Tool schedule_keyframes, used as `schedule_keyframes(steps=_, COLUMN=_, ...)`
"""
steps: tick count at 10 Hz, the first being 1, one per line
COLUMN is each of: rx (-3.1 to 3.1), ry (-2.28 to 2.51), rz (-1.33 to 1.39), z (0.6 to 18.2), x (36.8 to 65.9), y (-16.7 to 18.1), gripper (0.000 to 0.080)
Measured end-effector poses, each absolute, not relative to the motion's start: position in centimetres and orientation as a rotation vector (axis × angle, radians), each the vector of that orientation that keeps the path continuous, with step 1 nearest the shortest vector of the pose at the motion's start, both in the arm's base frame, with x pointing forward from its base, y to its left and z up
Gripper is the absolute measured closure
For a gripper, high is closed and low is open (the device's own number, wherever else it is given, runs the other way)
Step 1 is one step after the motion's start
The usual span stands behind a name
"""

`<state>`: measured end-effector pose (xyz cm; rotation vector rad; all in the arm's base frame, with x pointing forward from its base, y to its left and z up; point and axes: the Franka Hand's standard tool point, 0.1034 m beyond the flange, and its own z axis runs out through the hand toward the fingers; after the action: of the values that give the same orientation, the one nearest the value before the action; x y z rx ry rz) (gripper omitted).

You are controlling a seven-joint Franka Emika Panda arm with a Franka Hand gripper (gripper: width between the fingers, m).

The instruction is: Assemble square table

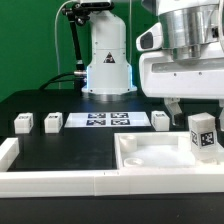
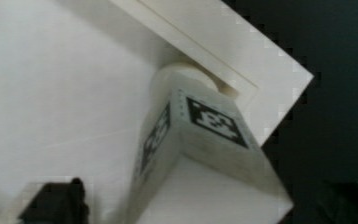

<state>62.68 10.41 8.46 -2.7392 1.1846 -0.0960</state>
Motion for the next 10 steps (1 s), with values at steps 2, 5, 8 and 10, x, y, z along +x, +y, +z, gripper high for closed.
schedule_keyframes(steps=2, rx=-2.817, ry=1.000, rz=-0.111, z=8.42, x=62.67, y=10.41, gripper=0.0150)
schedule_keyframes(steps=5, rx=-2.932, ry=0.630, rz=-0.133, z=8.21, x=62.53, y=10.80, gripper=0.0150)
schedule_keyframes(steps=8, rx=-2.999, ry=0.253, rz=-0.164, z=8.36, x=62.67, y=10.86, gripper=0.0150)
schedule_keyframes(steps=10, rx=-3.019, ry=-0.004, rz=-0.180, z=8.37, x=62.66, y=10.91, gripper=0.0150)
